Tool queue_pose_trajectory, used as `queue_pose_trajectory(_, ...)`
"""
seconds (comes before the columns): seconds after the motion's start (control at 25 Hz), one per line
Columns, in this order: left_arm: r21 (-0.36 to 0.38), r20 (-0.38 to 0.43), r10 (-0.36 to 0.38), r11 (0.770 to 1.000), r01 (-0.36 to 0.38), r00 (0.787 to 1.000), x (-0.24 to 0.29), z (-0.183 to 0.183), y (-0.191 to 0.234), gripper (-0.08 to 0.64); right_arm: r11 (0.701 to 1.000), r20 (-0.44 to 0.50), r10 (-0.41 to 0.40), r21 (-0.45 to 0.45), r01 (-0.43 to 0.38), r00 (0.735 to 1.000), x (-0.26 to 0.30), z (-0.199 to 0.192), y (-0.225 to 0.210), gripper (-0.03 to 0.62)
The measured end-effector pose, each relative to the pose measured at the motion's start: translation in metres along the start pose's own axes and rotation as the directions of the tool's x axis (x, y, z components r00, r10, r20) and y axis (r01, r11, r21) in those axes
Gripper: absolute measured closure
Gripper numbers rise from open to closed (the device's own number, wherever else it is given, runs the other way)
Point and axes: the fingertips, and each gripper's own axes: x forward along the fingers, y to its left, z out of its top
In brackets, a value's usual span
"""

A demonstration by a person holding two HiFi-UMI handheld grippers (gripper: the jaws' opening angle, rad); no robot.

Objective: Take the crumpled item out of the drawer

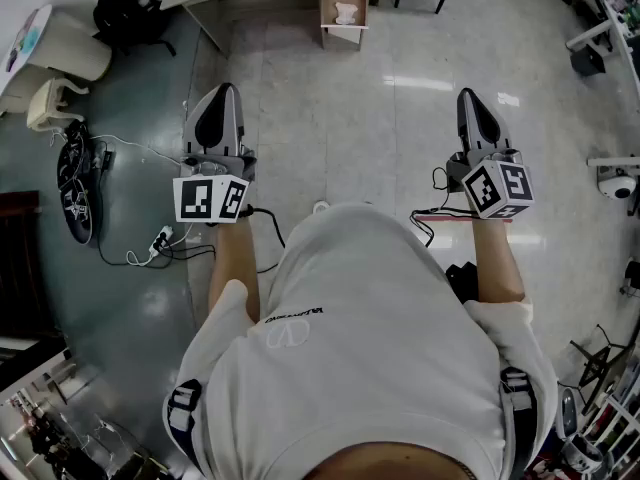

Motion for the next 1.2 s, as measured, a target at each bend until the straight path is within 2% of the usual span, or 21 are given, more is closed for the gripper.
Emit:
queue_pose_trajectory(0.52,-0.016,-0.013,-0.026,1.0,0.025,1.0,0.005,-0.013,-0.008,0.56,0.999,-0.015,-0.023,0.037,0.023,1.0,-0.006,-0.008,-0.006,0.592)
queue_pose_trajectory(1.2,-0.068,-0.037,-0.121,0.991,0.118,0.992,0.002,-0.033,0.013,0.56,0.998,-0.09,-0.032,0.046,0.037,0.995,0.01,-0.04,0.045,0.591)
